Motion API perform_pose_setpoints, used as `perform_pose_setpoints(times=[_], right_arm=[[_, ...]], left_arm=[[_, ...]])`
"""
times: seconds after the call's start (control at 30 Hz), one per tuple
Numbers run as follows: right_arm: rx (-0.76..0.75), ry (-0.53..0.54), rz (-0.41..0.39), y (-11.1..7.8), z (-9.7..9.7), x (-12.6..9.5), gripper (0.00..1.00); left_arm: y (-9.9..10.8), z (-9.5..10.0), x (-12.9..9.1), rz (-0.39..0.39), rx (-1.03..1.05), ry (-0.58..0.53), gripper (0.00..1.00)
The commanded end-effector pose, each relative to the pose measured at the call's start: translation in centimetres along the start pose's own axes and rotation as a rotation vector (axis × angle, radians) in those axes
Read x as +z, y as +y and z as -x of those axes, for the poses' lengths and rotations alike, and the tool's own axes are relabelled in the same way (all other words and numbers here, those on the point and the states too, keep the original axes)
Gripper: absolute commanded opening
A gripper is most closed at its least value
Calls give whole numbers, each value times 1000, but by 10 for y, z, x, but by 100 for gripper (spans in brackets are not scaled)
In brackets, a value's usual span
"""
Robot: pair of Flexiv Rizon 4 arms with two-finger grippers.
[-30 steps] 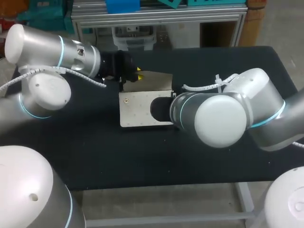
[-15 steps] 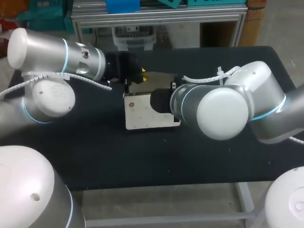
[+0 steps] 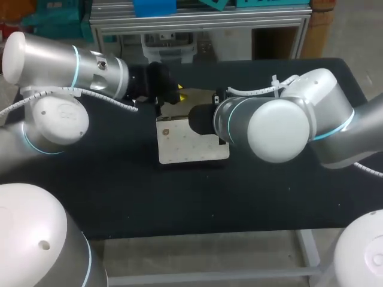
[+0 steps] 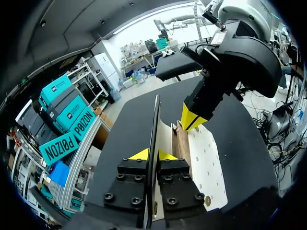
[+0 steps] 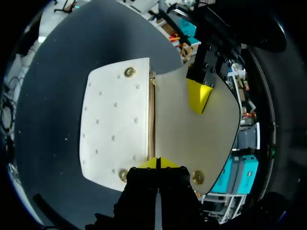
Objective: Pick up the bag, open it, inspect its contents, close it, and place it on the opposite side
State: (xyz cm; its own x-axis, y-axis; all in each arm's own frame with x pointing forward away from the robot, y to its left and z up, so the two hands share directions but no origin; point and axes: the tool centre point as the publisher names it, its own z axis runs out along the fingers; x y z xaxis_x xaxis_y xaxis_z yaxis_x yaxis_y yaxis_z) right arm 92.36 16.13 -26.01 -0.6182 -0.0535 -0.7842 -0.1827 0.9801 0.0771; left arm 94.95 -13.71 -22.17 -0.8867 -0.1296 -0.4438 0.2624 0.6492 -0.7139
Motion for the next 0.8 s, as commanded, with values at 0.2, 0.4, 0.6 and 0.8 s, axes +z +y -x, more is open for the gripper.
perform_pose_setpoints(times=[0.2,0.4,0.6,0.8], right_arm=[[-19,-263,19,3,-4,22,0],[-37,-238,19,6,-13,23,0],[-63,-222,26,11,-27,17,0],[-91,-204,30,16,-39,12,0]], left_arm=[[-3,-1,-7,-42,-14,-5,0],[-5,2,-10,-56,-39,-25,0],[-9,8,-14,-69,-66,-49,0],[-13,10,-17,-76,-71,-55,0]])
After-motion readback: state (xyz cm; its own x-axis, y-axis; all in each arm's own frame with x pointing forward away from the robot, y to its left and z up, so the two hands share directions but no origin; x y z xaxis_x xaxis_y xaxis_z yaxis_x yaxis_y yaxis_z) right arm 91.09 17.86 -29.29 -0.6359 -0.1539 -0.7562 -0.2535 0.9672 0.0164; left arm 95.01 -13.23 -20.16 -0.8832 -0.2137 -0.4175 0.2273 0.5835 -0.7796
